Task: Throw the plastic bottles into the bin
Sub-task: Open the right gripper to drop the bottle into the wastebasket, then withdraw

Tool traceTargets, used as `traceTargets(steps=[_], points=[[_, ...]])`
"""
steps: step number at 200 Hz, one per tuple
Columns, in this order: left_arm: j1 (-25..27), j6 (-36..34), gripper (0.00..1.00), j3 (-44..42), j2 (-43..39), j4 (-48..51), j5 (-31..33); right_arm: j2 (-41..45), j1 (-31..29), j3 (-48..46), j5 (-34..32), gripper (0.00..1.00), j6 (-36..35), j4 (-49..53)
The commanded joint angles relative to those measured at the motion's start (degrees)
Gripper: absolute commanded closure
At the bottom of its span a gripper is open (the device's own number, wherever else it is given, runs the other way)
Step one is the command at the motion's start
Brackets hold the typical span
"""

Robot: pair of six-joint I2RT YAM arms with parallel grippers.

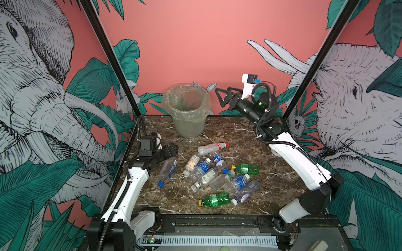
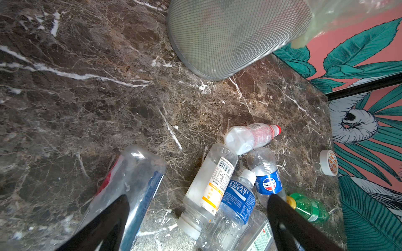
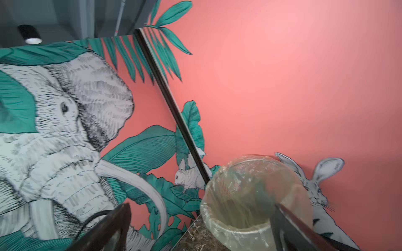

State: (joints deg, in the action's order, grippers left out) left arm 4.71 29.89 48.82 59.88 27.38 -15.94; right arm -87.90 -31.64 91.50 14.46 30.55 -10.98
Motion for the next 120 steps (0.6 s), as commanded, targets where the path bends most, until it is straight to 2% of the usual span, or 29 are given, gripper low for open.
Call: traceTargets(steps=[1,26,66,120], points=[[-0.3,-1.2,0.01,0.4,-2.3,3.4,0.7,5.8,1.2,-7.7,-4.3,0.01,-2.3,0.0],[-0.3,-1.1,0.01,-0.5,-3.2,4.9,1.2,10.4,2.0,-13.5,-7.2,0.01,-4.6,5.8],[-0.3,-1.0,0.0,-2.7,-3.8,6.3,3.2,15.0,4.1,-22.1,-6.2,0.01,-5.8,9.6],[-0.3,-2.6,0.01,-1.7,-1.3,10.1,2.7,18.2,6.5,-30.2,-5.9,0.01,-5.2,11.9]])
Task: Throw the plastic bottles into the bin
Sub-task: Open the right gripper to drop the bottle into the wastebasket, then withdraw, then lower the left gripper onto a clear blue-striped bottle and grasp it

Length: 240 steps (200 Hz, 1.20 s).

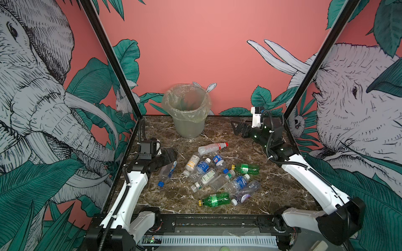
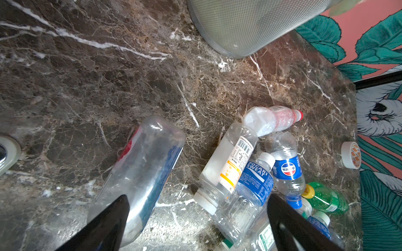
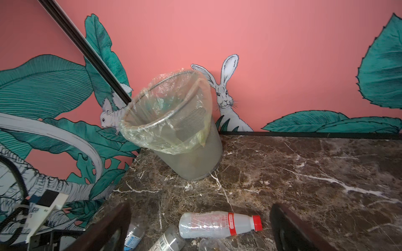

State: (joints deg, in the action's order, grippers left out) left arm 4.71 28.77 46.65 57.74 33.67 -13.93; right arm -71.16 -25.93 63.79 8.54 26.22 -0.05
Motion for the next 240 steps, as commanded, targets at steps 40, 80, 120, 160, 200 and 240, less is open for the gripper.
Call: traceTargets(steps=[40,80,120,160,200,240], points=[[-0.3,-2.9,0.01,1.9,1.7,6.9,1.9,3.3,1.4,-6.6,0.4,0.01,-0.6,3.2],[-0.3,-4.4,0.0,2.3,2.5,9.4,4.8,3.9,1.8,-11.1,1.4,0.01,0.2,2.8],[-0.2,-5.3,0.01,1.7,5.3,9.6,7.7,3.6,2.2,-14.2,2.9,0.01,1.8,1.2],[1.0,-7.1,0.0,0.2,7.7,5.1,8.7,3.2,2.5,-15.3,4.3,0.01,2.6,0.4],[1.1,-12.1,0.01,1.8,12.2,3.9,9.9,2.7,3.0,-16.1,6.3,0.01,2.7,-0.8],[1.8,-13.0,0.01,1.1,15.6,2.4,8.9,2.8,3.3,-17.1,6.5,0.01,3.4,-2.0]])
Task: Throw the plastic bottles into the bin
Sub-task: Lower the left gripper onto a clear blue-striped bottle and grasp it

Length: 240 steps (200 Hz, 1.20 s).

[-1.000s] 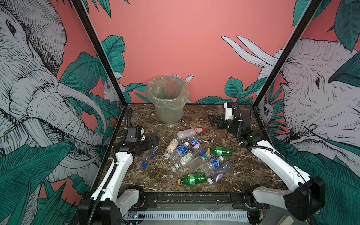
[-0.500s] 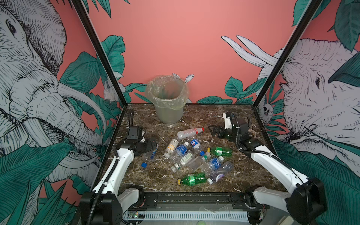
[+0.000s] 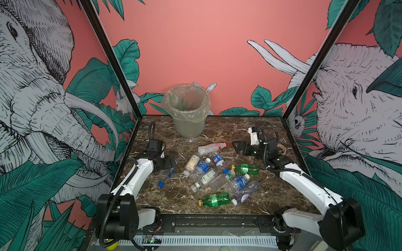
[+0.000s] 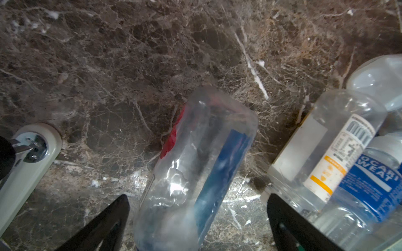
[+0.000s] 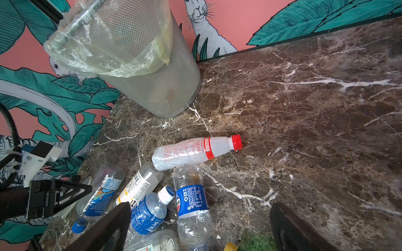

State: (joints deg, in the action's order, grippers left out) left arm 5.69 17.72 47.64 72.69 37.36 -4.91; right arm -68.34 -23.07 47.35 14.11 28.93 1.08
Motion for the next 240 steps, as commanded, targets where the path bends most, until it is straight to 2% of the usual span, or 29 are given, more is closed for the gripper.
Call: traceTargets(steps=[1,47,114,240], points=[[0.9,-2.0,0.01,0.1,0.7,-1.5,-0.1,-0.1,0.5,-0.7,0.9,0.01,0.7,-3.1],[4.3,-0.7,0.01,-0.4,3.4,-3.6,2.1,-0.7,1.0,-0.6,2.4,0.01,1.7,-3.4],[4.9,-0.1,0.02,1.1,8.7,-4.2,3.8,-0.5,1.3,-0.7,3.2,0.01,3.2,-3.7],[4.9,1.4,0.25,0.4,12.7,-8.4,3.9,-2.5,1.6,0.0,4.1,0.01,5.7,-4.6]])
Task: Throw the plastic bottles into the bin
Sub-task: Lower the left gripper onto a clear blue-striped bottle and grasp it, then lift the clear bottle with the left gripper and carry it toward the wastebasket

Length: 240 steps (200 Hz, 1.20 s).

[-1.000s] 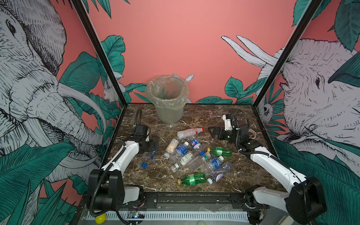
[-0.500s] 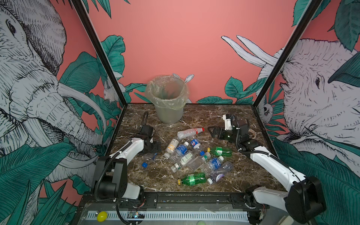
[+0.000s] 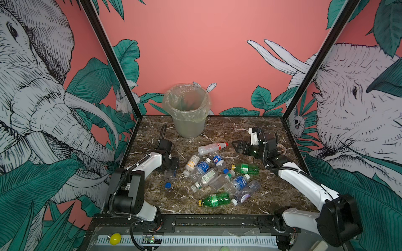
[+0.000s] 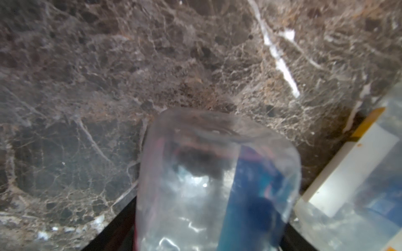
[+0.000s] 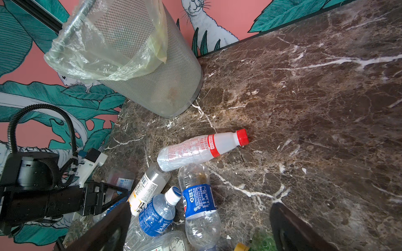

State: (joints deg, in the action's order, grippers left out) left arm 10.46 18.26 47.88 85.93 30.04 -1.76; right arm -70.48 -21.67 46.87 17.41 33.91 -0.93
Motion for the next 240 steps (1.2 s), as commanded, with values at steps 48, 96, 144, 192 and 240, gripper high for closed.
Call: traceTargets(steps=[48,96,144,192,240], points=[[0.1,1.7,0.35,-0.1,-0.7,-1.8,0.0,-0.8,0.5,0.1,1.2,0.01,1.2,-3.1],[0.1,3.1,0.37,-1.2,-3.6,-3.7,-0.6,-1.2,0.7,-0.9,1.3,0.01,2.1,-3.7],[0.1,3.3,0.41,-3.2,-8.1,-8.3,-4.6,-1.1,1.1,-1.1,-3.4,0.01,3.9,-0.7],[0.1,3.7,0.41,-4.2,-13.1,-10.6,-6.9,-1.5,1.8,-1.4,-5.2,0.01,5.5,0.9],[0.1,3.7,0.42,-4.4,-17.2,-13.3,-11.1,-1.4,2.2,-2.3,-7.5,0.01,7.6,1.1]])
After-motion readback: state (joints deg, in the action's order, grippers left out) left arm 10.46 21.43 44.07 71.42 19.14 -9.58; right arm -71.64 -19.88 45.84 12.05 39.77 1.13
